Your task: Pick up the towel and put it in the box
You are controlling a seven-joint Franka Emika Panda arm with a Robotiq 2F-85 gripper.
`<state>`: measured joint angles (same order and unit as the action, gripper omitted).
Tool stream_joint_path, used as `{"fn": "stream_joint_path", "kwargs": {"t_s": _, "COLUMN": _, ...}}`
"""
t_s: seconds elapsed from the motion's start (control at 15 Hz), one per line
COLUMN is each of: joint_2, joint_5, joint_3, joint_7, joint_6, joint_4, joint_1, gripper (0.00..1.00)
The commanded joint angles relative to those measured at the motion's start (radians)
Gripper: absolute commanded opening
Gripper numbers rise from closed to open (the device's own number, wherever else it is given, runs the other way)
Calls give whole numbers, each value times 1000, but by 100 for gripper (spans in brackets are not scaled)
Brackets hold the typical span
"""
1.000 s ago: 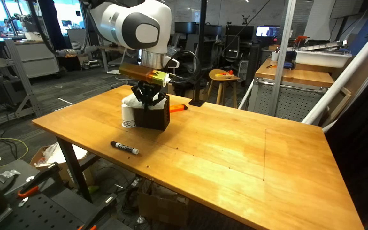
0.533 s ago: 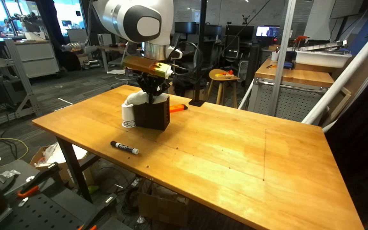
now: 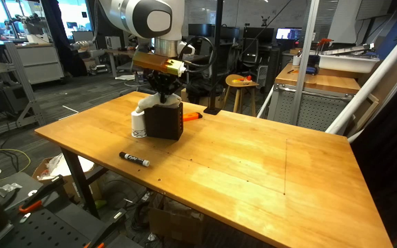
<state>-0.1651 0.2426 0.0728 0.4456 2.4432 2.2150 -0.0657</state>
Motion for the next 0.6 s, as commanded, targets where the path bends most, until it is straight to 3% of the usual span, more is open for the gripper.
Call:
{"fn": "stream_joint_path", "kwargs": {"t_s": 0.0, "joint_2": -4, "joint_5": 21, "joint_3": 14, "joint_7": 10, "joint_6": 8, "joint_4": -44, "joint_1": 17, "gripper": 1}}
{"fn": "stream_joint_path", "kwargs": {"t_s": 0.53, "joint_2": -62, "joint_5": -16, "joint_3": 23, "joint_7": -8, "joint_6": -8, "joint_4": -117, "joint_1": 43, "gripper": 1}}
